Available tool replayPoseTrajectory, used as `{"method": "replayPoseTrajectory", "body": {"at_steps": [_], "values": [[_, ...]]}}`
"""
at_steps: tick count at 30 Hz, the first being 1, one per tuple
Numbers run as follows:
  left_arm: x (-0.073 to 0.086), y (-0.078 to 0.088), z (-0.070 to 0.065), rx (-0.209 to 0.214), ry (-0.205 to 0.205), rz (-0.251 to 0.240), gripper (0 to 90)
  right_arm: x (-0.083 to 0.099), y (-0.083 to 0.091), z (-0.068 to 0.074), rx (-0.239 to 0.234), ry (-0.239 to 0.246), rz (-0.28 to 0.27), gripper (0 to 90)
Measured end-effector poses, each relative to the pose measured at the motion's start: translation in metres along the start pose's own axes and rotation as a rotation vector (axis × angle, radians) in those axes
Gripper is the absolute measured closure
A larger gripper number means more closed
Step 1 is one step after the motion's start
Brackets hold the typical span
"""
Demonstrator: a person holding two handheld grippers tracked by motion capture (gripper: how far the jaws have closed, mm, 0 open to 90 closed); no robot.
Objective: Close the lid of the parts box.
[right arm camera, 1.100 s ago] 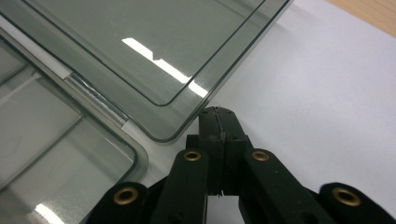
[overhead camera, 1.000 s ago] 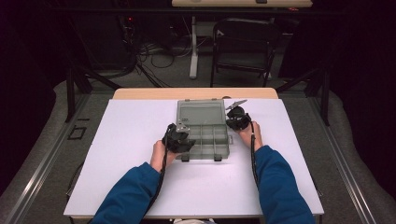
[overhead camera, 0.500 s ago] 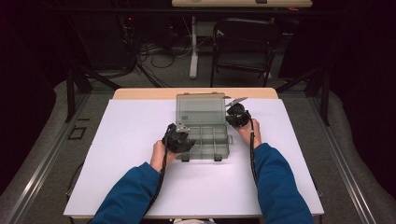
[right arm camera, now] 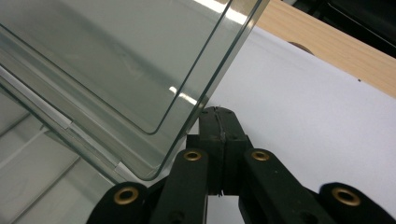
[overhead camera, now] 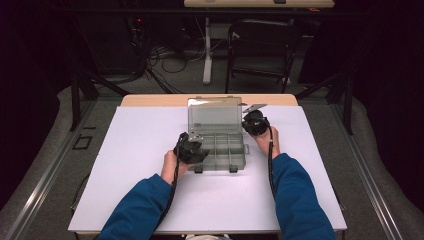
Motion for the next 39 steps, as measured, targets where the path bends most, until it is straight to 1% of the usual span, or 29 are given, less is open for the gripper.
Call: {"method": "replayPoseTrajectory", "body": {"at_steps": [6,10,18,19,25,31,39], "values": [[0.000,0.000,0.000,0.000,0.001,0.000,55.5,-0.001,0.002,0.000,0.003,0.006,-0.014,90.0],[0.000,0.000,0.000,-0.001,0.003,0.000,55.4,-0.002,0.003,0.000,-0.001,-0.004,-0.023,90.0],[0.000,0.000,0.000,-0.001,0.004,0.000,55.4,-0.005,0.007,-0.001,-0.003,0.003,-0.057,90.0],[0.000,0.000,0.000,-0.002,0.003,0.000,55.4,-0.006,0.008,-0.001,-0.002,0.005,-0.053,90.0],[0.000,0.000,0.000,-0.002,0.004,0.000,55.4,-0.007,0.011,-0.001,-0.009,0.002,-0.067,90.0],[0.000,0.000,0.000,-0.003,0.006,0.000,55.4,-0.008,0.013,-0.001,-0.012,0.011,-0.070,90.0],[0.000,0.000,0.000,-0.003,0.007,0.006,55.3,-0.010,0.018,0.000,-0.017,0.012,-0.091,90.0]]}}
Point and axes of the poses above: each handheld gripper's, and its own axes: y roughly backward along the jaws, x roughly out of its underside, z roughly to its left, the point moved 2 cm from there along -y, roughly forward along the jaws, and after that the axes turned 15 degrees about -z, right-handed, at the moved point
